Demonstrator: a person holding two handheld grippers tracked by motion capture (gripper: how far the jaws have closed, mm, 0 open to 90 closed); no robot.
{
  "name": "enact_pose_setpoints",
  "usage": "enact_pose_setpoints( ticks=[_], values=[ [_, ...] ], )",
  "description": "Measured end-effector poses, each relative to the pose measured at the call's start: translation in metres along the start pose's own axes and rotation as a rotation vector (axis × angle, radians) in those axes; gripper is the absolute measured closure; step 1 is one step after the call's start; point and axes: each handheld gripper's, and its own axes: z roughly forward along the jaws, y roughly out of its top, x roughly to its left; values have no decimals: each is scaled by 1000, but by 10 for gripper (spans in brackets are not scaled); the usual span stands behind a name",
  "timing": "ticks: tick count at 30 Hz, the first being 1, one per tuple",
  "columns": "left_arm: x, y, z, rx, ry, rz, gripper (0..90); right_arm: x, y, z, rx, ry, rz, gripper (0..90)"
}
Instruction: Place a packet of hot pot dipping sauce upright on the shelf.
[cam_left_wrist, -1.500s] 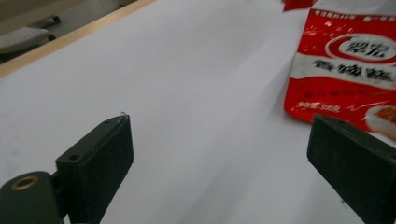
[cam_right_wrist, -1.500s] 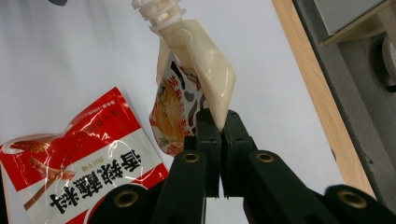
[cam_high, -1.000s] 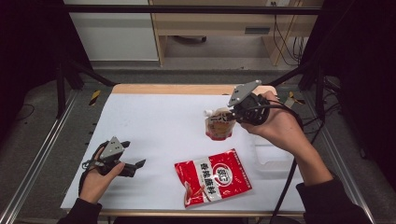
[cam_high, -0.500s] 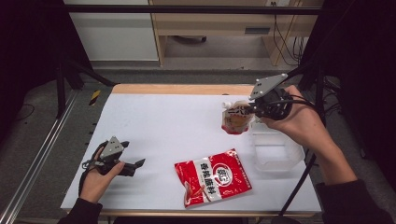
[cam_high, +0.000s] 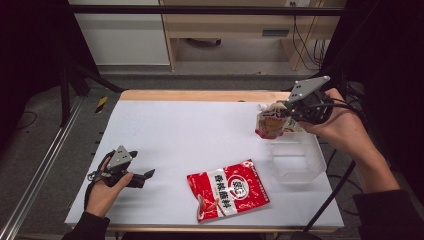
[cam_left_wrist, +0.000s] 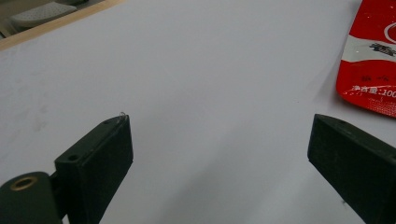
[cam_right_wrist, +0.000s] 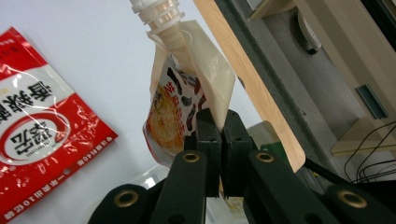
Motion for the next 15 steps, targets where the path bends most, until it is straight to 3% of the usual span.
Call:
enact_pose_setpoints(
  ticks=[15],
  values=[
    [3,-2,-2,-5,10,-9,69,-24,-44,28,49,-29,73,884]
  ],
)
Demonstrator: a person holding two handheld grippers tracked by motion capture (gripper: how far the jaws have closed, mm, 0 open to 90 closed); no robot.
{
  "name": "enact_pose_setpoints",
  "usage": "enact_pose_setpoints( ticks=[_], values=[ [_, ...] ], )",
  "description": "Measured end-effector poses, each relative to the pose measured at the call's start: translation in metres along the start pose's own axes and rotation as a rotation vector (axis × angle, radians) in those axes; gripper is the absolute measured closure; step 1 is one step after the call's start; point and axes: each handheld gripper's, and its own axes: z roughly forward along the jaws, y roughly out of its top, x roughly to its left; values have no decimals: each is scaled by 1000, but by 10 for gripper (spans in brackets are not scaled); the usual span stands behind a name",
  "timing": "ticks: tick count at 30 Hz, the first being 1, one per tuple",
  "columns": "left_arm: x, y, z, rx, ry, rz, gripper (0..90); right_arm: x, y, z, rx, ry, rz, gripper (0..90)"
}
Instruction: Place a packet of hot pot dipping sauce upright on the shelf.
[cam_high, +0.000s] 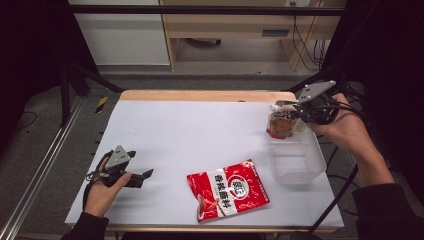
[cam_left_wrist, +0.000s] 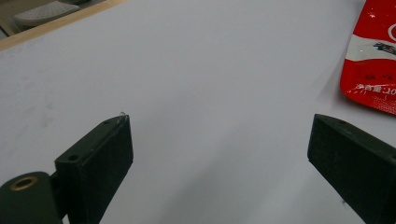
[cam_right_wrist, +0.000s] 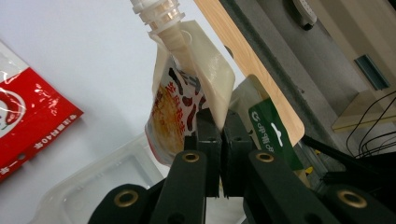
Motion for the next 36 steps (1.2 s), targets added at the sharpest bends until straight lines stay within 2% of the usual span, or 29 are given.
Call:
enact_pose_setpoints(
  ticks=[7,16,36],
  values=[
    [-1,0,1,6,1,0,69,-7,-16,13,-1,-3,21,884],
    [0,0,1,4,1,-4,70,-14,-34,26,16,16,53,884],
    [-3,0,2,11,-6,6,72,-7,-50,46,22,55,98,881]
  ],
)
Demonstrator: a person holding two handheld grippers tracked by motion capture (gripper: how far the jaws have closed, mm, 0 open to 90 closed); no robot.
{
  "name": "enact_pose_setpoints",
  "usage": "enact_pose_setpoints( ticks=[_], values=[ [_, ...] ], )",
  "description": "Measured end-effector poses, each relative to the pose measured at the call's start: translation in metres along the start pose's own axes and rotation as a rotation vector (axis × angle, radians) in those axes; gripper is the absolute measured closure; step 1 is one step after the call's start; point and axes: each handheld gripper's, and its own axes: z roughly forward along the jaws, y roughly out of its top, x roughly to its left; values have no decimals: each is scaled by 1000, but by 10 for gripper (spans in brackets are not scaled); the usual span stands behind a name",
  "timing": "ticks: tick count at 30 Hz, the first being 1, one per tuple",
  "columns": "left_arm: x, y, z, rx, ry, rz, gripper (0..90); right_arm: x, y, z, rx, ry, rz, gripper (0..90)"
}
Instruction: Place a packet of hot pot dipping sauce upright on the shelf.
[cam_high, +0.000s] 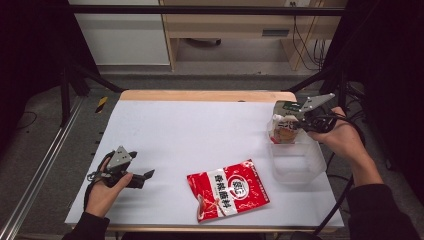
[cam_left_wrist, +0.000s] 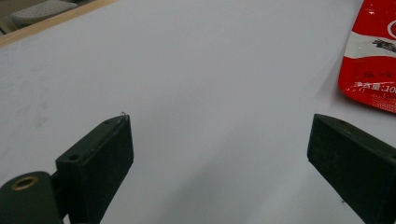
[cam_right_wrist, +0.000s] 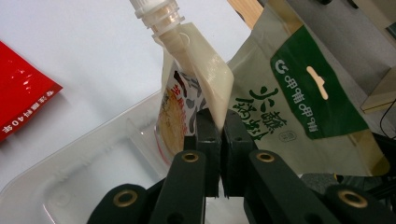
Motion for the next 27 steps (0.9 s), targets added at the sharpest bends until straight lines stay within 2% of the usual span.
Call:
enact_pose_setpoints(
  ticks=[10,15,27],
  values=[
    [0,0,0,4,-3,1,75,4,-6,7,11,13,2,879],
    [-2,1,1,5,-8,4,75,3,-10,11,-7,24,26,878],
    [-1,0,1,8,-6,6,75,3,-11,14,-1,31,32,875]
  ],
)
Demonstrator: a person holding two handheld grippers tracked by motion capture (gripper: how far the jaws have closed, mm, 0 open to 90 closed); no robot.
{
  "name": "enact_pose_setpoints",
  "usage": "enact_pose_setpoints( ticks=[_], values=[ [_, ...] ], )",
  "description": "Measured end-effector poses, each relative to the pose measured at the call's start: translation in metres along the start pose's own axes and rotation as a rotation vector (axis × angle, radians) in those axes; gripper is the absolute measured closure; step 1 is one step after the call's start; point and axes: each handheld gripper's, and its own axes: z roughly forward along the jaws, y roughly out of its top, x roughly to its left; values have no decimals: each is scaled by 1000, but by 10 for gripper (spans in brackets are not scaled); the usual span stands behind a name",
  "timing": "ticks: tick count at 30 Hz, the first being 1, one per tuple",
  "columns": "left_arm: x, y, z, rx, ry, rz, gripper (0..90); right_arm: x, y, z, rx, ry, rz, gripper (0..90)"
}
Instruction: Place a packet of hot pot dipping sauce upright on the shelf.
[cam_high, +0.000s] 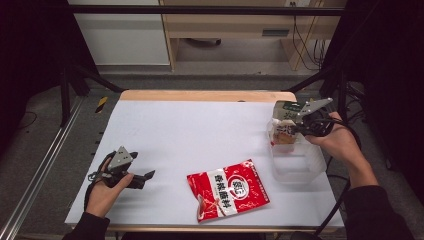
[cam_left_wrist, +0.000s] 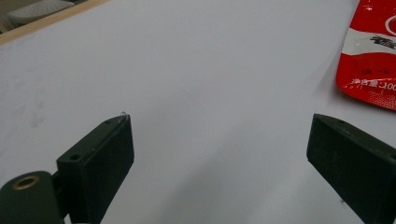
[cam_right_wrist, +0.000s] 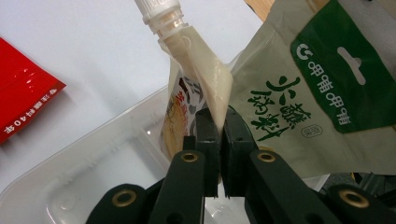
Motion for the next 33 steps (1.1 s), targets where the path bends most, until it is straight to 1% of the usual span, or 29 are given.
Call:
enact_pose_setpoints(
  ticks=[3,14,20,23,27,30,31,33],
  values=[
    [0,0,0,0,1,-2,75,0,0,0,-7,4,13,875],
    [-3,1,2,7,-7,7,75,0,-2,0,-9,7,5,861],
    [-2,0,2,6,-6,5,75,0,-5,-2,-5,2,29,829],
    [-3,0,2,10,-7,7,75,-1,-6,-2,-6,6,32,817],
    [-3,0,3,11,-11,7,75,0,-6,-2,-2,6,45,758],
    [-3,0,3,11,-10,6,75,-1,-7,-1,1,3,53,730],
    [-3,0,3,10,-9,6,75,-1,-7,-1,2,8,61,712],
    [-2,0,2,10,-9,6,75,-1,-7,-1,-1,12,62,656]
  ],
)
